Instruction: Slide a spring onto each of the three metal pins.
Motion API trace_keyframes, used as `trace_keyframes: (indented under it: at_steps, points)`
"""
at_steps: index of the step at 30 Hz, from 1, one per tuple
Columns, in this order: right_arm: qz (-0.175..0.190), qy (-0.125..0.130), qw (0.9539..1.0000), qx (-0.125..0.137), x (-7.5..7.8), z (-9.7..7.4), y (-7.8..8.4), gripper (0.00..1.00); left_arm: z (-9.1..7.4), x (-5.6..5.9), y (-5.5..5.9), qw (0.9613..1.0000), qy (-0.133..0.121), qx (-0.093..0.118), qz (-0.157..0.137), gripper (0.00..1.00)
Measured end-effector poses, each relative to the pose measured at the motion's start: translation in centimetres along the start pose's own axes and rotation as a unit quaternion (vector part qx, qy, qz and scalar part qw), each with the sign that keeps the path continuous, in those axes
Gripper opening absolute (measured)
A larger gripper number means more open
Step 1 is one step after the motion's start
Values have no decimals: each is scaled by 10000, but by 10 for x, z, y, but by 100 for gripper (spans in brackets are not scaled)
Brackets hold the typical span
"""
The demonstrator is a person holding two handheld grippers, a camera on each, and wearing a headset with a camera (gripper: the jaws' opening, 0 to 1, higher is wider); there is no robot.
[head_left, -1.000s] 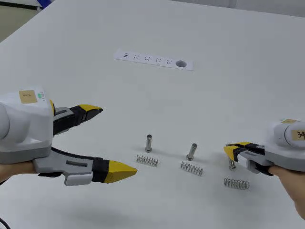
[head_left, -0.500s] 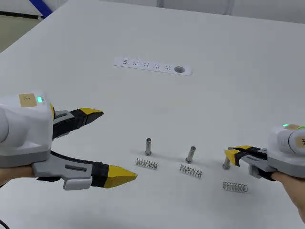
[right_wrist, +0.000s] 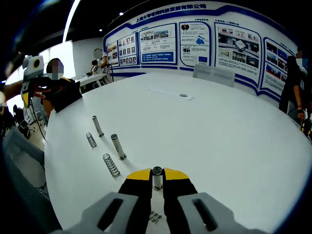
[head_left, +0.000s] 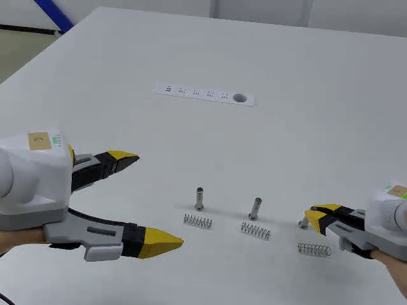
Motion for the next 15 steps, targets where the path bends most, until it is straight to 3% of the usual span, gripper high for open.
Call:
trace_keyframes:
  at_steps: [8,15]
  points:
    - [-315,-126,9994,4,-3,-1,-1,9,3,4,-1,10000,43,-13,15,98]
    - [-258,-119,9996,30,-3,-1,0,9,0,5,-1,10000,45,-22,29,98]
Point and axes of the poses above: the centre of the closed fingertips' face, and the gripper's own axes: z roughly forward along the fingers, x roughly to its right, y roughly out of its underside, the point moved 2 cm from there along -z, roughly backward along the fingers, and after that the axes turned 10 degrees about x, right-handed, at the moved point
